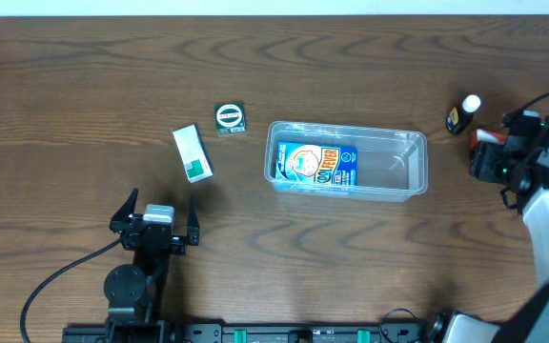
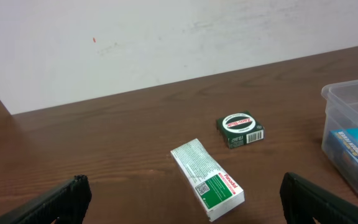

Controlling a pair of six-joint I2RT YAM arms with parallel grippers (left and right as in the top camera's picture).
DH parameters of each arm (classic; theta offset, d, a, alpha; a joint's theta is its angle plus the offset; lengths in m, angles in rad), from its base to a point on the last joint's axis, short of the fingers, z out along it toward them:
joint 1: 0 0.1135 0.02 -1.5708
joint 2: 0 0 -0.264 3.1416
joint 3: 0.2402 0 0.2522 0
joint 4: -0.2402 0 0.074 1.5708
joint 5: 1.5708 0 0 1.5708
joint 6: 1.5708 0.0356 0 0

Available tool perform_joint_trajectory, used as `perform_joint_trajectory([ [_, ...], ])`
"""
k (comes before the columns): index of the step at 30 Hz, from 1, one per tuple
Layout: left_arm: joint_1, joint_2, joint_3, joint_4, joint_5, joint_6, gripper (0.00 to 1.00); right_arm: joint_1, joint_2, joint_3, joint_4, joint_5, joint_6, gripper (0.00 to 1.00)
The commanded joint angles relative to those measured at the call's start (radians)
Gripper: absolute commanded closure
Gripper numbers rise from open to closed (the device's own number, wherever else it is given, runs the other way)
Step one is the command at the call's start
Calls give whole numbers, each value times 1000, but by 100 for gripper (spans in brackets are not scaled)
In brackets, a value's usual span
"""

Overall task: Pack container
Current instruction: 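Carry the red packet with the right gripper into the container's right end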

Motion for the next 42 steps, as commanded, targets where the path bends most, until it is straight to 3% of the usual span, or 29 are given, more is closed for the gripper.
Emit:
perform_joint_trajectory([
  [1, 3, -7, -24, -23, 8, 6, 2, 54, -132, 36, -30, -24, 100, 36],
  [11, 3, -7, -24, -23, 8, 6, 2, 340, -300, 118, -151, -23, 327, 37],
  [16, 3, -7, -24, -23, 8, 6, 2, 506, -269, 118, -113, -13, 406, 36],
  [23, 3, -7, -24, -23, 8, 6, 2, 692, -120, 118, -50, 95, 409, 36],
  [34, 3, -7, -24, -23, 8, 6, 2, 755, -5, 118, -146, 260, 435, 36],
  [42, 3, -7, -24, -23, 8, 6, 2, 755, 1, 118, -220, 268, 435, 36],
])
